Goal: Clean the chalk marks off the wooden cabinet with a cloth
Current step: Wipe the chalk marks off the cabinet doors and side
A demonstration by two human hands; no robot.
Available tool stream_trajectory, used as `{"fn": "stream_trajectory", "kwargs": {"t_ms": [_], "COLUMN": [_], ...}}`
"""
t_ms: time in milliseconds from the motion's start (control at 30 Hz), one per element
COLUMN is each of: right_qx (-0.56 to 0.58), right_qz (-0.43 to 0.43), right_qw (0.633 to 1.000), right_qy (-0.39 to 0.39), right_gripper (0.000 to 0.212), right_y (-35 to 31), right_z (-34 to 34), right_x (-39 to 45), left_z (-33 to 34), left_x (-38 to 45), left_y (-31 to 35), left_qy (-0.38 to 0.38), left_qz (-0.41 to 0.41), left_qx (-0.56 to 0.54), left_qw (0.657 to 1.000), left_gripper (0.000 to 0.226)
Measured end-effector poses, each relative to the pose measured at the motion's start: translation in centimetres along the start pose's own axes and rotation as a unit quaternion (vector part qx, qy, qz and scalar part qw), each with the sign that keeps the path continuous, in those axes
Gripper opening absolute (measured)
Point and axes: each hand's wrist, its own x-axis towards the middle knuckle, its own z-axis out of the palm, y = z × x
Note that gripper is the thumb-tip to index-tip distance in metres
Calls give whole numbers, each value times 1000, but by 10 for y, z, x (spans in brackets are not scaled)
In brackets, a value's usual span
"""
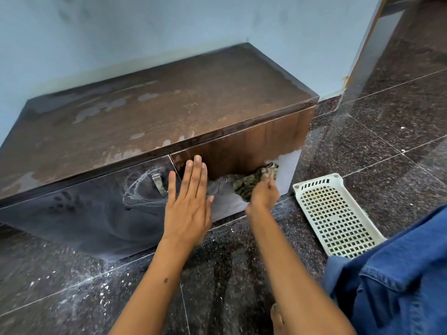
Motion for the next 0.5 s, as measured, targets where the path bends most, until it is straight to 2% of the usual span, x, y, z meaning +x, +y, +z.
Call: {"fn": "stream_trajectory", "kwargs": {"t_ms": [33, 200, 267, 367, 500], "right_qx": [0, 1, 8, 18, 57], "right_qz": [-14, -199, -223, -193, -47], "right_qw": [1000, 978, 973, 980, 997], "right_qy": [-6, -56, -64, -41, -11], "right_gripper": [39, 41, 38, 36, 37], "right_y": [-5, -15, -10, -3, -7], "right_z": [-1, 16, 18, 11, 4], "right_x": [1, -40, -47, -32, -3], "left_z": [0, 2, 1, 1, -2], "left_x": [0, 2, 2, 2, 1], "left_y": [0, 2, 4, 5, 4], "left_qy": [-1, -5, -3, -1, -7], "left_qz": [2, -4, -9, -10, -9], "left_qx": [2, 5, 3, 1, 1], "left_qw": [1000, 1000, 1000, 1000, 1000], "left_gripper": [66, 68, 68, 68, 66]}}
